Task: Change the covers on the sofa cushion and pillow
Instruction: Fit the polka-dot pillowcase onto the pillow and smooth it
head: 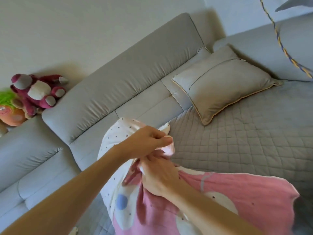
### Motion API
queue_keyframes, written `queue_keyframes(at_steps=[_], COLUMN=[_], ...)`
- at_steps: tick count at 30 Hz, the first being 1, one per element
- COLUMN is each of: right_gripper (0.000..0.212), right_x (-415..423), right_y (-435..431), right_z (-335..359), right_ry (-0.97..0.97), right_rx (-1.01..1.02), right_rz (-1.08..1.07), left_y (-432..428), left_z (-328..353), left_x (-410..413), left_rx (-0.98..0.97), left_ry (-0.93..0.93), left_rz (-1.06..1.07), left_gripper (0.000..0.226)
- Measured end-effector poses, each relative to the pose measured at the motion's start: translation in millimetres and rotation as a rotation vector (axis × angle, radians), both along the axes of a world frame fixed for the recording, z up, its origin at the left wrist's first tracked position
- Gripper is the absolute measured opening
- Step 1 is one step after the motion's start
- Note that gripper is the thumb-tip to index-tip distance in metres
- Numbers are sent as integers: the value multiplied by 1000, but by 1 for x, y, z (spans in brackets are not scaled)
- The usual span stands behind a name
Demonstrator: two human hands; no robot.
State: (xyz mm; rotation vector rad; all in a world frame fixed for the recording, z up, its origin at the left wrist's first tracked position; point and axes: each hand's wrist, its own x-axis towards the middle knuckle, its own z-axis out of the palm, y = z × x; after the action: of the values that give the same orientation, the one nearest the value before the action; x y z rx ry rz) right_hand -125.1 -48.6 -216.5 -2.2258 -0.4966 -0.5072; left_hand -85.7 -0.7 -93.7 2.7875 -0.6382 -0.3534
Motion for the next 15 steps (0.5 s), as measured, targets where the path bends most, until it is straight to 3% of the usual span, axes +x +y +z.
queue_keyframes(at_steps=[2,4,6,7,9,12,15], right_gripper=[37,33,37,42,52,52,45], right_x=[16,28,32,34,36,39,39], right_y=[-18,-35,-50,-58,-77,-90,-78], right_z=[-13,-28,-38,-44,-53,-57,-47], right_ry=[205,401,396,387,396,420,355], right_rx=[-16,-68,-84,-71,-16,-26,-40], right_rz=[-99,-76,-96,-132,-224,-317,-358], left_y=[3,27,61,79,108,132,147], left_z=[-23,-44,-65,-79,-110,-144,-167], left_x=[-8,-4,-8,-13,-25,-49,-67], left_rx=[54,204,253,261,175,-113,-268], left_ry=[-65,-287,-530,-608,-681,-542,-579], left_rz=[-16,39,132,164,348,766,892], left_gripper=[44,27,13,22,32,33,28])
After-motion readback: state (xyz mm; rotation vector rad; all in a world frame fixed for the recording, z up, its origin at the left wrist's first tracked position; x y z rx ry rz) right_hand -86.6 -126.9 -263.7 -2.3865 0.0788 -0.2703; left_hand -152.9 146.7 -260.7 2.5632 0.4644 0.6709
